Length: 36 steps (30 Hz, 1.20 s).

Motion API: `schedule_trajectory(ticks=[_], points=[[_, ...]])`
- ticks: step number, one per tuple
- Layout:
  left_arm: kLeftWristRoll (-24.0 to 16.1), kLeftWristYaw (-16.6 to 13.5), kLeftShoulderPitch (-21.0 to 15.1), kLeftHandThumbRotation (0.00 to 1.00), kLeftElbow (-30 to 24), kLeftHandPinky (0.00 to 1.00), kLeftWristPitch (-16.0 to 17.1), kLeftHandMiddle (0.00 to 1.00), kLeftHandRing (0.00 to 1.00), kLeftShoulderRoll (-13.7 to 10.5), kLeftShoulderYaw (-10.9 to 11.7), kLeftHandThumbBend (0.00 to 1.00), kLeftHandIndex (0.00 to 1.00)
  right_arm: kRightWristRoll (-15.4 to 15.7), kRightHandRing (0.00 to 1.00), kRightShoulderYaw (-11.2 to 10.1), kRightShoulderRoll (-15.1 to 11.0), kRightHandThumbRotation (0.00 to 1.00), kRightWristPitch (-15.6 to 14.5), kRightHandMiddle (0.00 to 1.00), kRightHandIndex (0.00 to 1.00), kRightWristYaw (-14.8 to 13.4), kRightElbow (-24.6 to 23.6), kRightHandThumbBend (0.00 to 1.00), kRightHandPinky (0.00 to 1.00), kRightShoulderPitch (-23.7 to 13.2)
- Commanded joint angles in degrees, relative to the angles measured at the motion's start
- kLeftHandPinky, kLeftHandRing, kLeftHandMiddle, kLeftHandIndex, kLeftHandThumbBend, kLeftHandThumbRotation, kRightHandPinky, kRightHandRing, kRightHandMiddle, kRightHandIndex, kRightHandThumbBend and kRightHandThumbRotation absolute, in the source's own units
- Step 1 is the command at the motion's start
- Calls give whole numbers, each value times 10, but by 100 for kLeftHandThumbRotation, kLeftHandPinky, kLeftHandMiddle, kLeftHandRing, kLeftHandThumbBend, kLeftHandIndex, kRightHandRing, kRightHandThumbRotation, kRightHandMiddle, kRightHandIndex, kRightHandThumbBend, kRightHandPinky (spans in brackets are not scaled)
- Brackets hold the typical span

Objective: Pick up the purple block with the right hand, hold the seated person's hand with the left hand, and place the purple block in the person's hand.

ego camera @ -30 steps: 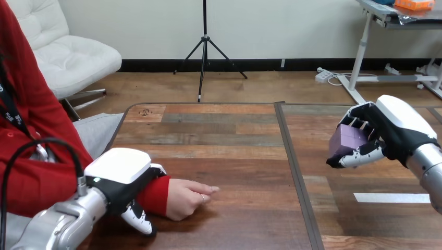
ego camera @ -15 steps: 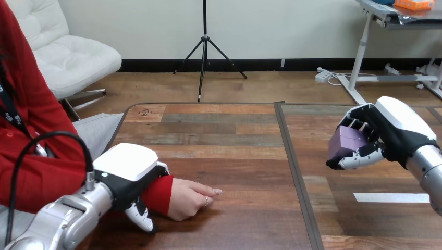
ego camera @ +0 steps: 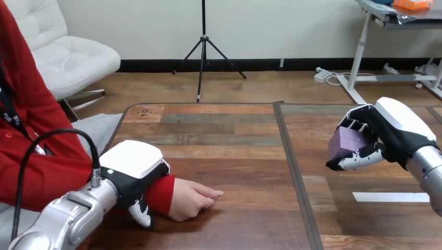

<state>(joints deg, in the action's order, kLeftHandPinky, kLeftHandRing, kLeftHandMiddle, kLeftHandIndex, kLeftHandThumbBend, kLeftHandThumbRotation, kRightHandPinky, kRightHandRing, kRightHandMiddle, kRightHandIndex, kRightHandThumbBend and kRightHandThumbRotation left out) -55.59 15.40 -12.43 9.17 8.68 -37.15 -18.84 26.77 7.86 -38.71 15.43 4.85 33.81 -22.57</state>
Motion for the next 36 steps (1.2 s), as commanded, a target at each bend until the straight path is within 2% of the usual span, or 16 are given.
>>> schedule_trajectory(ticks=[1,11,20,24,36], points=[[-13,9,-28,1,28,42,-21,54,50,-3,-11,86,54,-14,46,-27,-18,0,13,50,51,-12,-27,71,44,-18],[7,15,-36,0,44,33,-25,43,39,0,-16,81,47,-14,45,-29,-18,0,10,50,51,-11,-33,71,44,-15],[30,13,-38,0,55,29,-32,38,34,5,-14,79,41,-11,44,-32,-17,0,13,49,51,-14,-34,71,43,-14],[35,12,-39,0,59,28,-34,36,33,4,-15,78,38,-12,44,-32,-16,0,13,49,51,-12,-33,71,43,-14],[50,24,-42,0,61,28,-42,37,34,3,-16,73,39,-12,46,-32,-15,0,17,50,51,-15,-30,71,45,-15]])
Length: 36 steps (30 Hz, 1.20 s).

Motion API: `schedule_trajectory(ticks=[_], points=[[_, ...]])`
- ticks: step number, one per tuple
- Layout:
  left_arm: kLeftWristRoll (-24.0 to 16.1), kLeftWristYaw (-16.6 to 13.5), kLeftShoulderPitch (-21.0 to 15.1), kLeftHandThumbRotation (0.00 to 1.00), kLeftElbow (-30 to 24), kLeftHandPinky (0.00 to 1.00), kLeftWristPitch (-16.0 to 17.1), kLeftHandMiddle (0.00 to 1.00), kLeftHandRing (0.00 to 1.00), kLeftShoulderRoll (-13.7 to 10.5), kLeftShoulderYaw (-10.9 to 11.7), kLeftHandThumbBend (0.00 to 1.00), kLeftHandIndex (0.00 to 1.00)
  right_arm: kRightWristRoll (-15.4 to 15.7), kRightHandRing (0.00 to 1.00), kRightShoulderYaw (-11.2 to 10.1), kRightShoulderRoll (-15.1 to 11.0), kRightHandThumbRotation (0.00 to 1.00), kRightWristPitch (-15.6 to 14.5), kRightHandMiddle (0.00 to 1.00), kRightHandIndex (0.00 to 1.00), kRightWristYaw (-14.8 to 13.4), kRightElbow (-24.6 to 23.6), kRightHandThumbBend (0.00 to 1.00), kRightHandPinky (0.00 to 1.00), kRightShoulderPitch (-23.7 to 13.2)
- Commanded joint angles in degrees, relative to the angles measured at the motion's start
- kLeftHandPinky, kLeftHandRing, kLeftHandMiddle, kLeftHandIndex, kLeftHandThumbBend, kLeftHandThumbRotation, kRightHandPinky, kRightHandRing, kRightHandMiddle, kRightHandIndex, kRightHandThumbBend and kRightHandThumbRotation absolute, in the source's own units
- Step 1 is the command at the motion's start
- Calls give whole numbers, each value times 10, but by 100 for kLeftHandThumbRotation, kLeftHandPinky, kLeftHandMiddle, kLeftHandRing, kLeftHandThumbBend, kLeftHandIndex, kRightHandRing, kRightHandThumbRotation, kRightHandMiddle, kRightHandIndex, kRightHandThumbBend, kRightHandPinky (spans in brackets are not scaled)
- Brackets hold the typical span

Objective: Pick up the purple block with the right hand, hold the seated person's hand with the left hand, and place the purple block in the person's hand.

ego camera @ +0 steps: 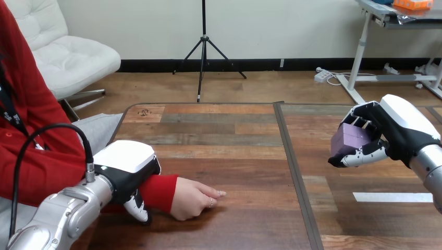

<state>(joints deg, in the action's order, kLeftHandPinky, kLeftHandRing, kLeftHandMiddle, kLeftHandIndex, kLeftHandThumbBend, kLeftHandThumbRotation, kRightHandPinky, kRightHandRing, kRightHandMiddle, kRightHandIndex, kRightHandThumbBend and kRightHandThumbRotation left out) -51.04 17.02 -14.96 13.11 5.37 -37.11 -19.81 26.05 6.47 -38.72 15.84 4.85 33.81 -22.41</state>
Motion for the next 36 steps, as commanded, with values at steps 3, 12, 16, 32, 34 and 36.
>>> schedule_trajectory(ticks=[3,12,16,32,34,36], points=[[9,10,-16,0,21,27,-9,37,34,2,-5,72,39,-5,46,-17,-14,0,12,50,50,-14,-29,71,45,-17],[37,12,-11,0,12,24,-16,36,32,6,7,71,37,-8,44,-17,-7,0,3,49,51,-10,-29,69,43,-19],[52,10,-7,0,2,22,-22,35,30,7,13,70,35,-10,45,-16,-5,0,12,49,51,-15,-25,69,44,-20],[103,-4,4,0,-59,21,-52,35,29,17,42,67,34,-23,47,-15,18,0,-18,51,50,-11,-37,67,45,-29],[110,-5,6,0,-72,21,-57,35,29,22,49,67,34,-25,47,-14,21,0,-24,50,50,-9,-39,67,45,-31],[117,-4,8,0,-85,21,-65,35,28,27,55,67,35,-26,46,-13,23,0,-29,50,50,-9,-42,66,44,-33]])
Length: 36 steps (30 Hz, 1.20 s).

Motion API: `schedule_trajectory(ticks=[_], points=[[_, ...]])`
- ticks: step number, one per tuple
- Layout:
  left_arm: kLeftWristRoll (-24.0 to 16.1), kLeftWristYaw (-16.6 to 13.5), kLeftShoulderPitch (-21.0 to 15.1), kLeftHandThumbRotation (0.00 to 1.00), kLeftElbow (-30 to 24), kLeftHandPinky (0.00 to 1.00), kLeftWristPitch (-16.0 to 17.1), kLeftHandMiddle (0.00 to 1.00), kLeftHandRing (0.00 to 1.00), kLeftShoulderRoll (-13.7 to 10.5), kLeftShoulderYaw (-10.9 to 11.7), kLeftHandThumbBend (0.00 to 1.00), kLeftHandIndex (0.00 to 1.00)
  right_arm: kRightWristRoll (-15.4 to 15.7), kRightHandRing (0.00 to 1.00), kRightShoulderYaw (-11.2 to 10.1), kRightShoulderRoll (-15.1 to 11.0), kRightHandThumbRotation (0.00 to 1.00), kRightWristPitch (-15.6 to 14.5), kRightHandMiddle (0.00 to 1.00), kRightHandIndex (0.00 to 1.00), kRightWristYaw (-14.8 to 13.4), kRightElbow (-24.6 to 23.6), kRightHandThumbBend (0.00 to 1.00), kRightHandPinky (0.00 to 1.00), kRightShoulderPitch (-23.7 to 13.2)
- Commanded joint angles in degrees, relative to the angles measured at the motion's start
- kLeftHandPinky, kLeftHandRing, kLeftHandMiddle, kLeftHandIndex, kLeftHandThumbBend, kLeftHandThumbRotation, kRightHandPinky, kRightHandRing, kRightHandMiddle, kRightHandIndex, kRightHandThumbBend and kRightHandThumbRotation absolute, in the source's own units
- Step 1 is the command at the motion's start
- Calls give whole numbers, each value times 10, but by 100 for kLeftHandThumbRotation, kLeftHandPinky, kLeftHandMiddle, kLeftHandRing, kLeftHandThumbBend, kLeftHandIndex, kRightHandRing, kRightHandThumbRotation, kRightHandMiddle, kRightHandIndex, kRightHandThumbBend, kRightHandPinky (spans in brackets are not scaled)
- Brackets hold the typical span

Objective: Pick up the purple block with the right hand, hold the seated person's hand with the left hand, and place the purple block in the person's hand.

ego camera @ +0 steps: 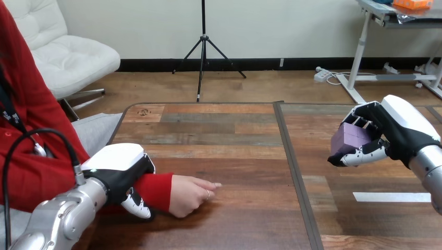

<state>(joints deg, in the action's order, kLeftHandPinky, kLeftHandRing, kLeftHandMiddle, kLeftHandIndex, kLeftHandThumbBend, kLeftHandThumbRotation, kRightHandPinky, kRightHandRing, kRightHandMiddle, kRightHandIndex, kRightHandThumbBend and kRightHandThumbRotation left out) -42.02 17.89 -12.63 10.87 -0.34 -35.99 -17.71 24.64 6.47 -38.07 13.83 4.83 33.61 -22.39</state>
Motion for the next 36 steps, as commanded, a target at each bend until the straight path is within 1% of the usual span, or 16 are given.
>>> schedule_trajectory(ticks=[1,2,6,11,17,19,21,26,29,36], points=[[30,-12,-15,0,-69,21,-12,35,28,18,37,67,35,-11,46,-12,18,0,-11,50,50,-9,-41,66,44,-33],[32,-11,-14,0,-74,21,-15,35,28,19,39,66,35,-12,45,-12,19,0,-13,50,50,-9,-43,66,43,-33],[42,-25,-12,0,-94,21,-13,35,28,26,48,67,36,-8,45,-10,26,0,-16,50,50,-17,-42,67,42,-38],[57,-30,-11,0,-110,21,-11,34,28,35,60,67,35,-7,44,-8,34,0,-22,49,50,-18,-45,67,42,-42],[65,-44,-13,0,-126,21,4,34,28,41,69,67,34,-3,43,-6,44,0,-28,49,51,-20,-50,67,43,-47],[68,-44,-14,0,-134,22,0,34,28,44,71,67,34,-1,43,-5,47,0,-19,48,51,-26,-48,67,43,-49],[69,-43,-15,0,-142,22,-5,34,28,47,73,67,34,0,43,-4,50,0,-16,48,51,-27,-49,68,44,-51],[73,-42,-18,0,-155,23,-7,34,29,56,79,67,34,0,43,-4,59,0,-26,48,51,-21,-58,67,45,-54],[75,-44,-20,0,-161,23,-6,34,29,62,82,68,34,0,43,-3,65,0,-23,47,51,-22,-60,67,44,-57],[75,-39,-31,0,-177,25,-14,34,31,77,84,67,34,2,42,0,82,0,-30,46,50,-20,-73,66,42,-62]])
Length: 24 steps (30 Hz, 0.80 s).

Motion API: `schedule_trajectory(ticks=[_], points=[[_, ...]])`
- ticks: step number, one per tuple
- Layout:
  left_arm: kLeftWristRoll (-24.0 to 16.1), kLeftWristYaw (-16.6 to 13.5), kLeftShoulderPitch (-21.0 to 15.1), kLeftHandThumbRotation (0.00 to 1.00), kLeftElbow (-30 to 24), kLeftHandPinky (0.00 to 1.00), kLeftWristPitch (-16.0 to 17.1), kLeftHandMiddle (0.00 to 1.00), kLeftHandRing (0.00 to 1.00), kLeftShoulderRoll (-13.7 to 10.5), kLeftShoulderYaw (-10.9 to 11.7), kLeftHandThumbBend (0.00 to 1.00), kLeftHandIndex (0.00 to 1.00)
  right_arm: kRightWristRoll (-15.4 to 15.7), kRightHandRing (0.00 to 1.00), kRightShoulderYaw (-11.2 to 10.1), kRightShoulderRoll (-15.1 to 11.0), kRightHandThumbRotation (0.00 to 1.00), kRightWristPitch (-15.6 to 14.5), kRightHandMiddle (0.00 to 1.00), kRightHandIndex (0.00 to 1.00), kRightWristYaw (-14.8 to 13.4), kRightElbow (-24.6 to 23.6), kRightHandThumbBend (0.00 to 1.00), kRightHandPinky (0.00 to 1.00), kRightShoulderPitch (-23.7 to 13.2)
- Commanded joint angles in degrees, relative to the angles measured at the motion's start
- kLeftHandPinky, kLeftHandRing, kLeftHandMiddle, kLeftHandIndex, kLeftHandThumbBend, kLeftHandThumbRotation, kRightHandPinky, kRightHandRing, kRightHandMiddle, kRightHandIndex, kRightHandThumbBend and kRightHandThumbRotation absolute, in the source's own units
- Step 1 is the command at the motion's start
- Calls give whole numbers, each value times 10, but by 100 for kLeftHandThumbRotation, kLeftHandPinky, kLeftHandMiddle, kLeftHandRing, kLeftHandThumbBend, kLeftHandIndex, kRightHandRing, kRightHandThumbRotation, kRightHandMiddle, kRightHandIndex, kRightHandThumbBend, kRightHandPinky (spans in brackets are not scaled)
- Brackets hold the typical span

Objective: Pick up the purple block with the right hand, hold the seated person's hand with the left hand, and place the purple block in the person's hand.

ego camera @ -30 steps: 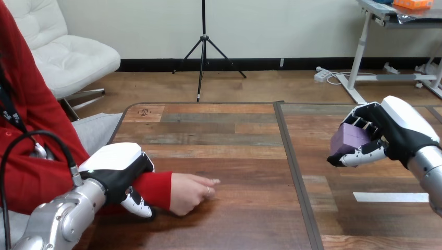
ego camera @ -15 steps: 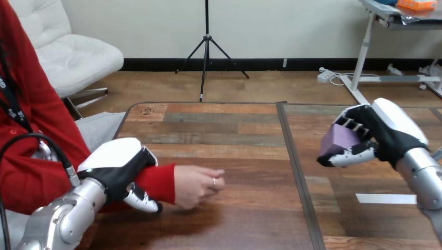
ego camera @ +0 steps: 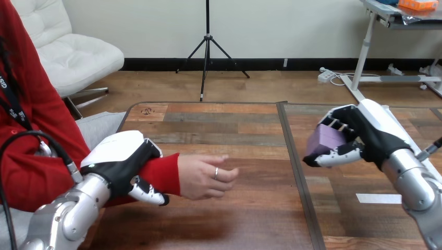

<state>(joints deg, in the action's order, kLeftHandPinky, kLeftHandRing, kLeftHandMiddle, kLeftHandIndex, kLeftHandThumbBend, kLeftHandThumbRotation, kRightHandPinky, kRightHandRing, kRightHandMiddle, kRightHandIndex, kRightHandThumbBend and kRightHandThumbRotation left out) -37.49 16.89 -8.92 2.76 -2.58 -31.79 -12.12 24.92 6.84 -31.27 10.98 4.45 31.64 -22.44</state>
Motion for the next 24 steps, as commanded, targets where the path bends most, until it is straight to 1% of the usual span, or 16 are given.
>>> schedule_trajectory(ticks=[1,5,11,14,24], points=[[30,-29,-70,0,-97,26,7,35,31,36,28,67,34,-1,41,-3,16,0,-3,46,50,-15,-55,66,42,-62],[32,-34,-76,0,-97,26,14,34,31,43,29,66,34,-2,41,-1,23,0,1,46,50,-14,-58,65,41,-65],[29,-33,-87,0,-99,24,12,34,30,53,27,64,33,2,41,3,36,0,-9,46,50,-7,-73,64,40,-70],[28,-37,-92,0,-97,23,14,34,30,59,26,63,33,4,41,5,42,0,-15,46,50,-4,-81,64,40,-72],[37,-47,-107,0,-85,22,29,34,29,76,25,64,34,11,39,14,63,0,-14,46,50,-3,-95,65,37,-82]])
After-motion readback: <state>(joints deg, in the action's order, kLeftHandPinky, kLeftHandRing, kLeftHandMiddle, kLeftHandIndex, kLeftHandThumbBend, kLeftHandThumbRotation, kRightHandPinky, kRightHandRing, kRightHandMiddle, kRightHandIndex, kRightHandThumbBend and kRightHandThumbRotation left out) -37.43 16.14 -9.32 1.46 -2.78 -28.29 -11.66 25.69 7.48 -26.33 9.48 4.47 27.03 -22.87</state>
